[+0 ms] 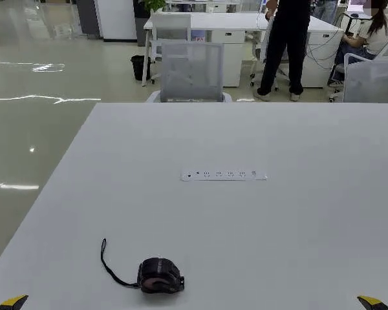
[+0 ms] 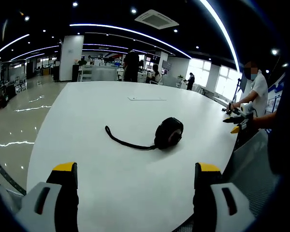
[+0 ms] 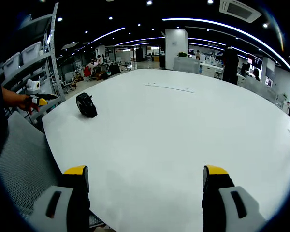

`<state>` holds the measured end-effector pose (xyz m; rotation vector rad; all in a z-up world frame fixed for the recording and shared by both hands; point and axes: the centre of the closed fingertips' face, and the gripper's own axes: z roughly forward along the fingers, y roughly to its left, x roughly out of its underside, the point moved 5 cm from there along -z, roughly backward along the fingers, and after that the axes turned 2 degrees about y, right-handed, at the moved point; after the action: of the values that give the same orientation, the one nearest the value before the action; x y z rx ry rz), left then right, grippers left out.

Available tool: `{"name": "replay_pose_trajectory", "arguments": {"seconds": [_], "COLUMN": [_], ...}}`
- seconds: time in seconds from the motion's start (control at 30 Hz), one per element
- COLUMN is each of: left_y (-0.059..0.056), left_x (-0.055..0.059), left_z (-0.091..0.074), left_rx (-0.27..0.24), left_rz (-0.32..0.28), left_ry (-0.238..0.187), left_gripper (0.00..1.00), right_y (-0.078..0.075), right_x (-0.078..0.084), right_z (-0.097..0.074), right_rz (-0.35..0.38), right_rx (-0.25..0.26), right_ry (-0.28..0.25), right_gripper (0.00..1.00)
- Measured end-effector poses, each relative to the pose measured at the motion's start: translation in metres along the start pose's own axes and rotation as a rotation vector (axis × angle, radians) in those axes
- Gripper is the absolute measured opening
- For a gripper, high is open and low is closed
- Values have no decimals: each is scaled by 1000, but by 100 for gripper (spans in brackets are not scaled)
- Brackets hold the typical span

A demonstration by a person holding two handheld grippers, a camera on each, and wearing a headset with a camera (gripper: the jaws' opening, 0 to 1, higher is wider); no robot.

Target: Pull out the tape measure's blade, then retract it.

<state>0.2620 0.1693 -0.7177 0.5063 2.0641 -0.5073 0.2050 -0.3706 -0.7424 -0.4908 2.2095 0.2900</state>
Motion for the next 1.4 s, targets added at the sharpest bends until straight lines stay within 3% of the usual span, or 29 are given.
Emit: {"name": "replay_pose_trajectory", "arguments": {"seconds": [0.13, 0.2, 0.4, 0.7, 0.97, 1.07, 1.4], "left_y": [2, 2, 0, -5, -2, 0, 1], "left_x": [1, 2, 3, 0, -3, -7, -15], "left_z": [0, 0, 2, 5, 3, 0, -2], "left_rx": [-1, 4, 9, 27, -11, -24, -24], "left_rz": [-15, -22, -26, 17, 37, 38, 41], "left_ry": [15, 19, 18, 19, 29, -1, -19], "left_gripper": [99, 99, 99, 99, 99, 99, 99], "right_y": [1, 4, 2, 4, 4, 7, 7], "right_x": [6, 3, 8, 14, 13, 10, 11], "right_z": [1, 0, 1, -2, -4, -3, -3], "right_rz": [11, -27, 34, 61, 27, 34, -2], "right_rx": [-5, -13, -4, 4, 21, 13, 15], "right_ry": [19, -19, 5, 22, 9, -5, 14], "right_gripper": [100, 100, 100, 100, 100, 100, 100]}}
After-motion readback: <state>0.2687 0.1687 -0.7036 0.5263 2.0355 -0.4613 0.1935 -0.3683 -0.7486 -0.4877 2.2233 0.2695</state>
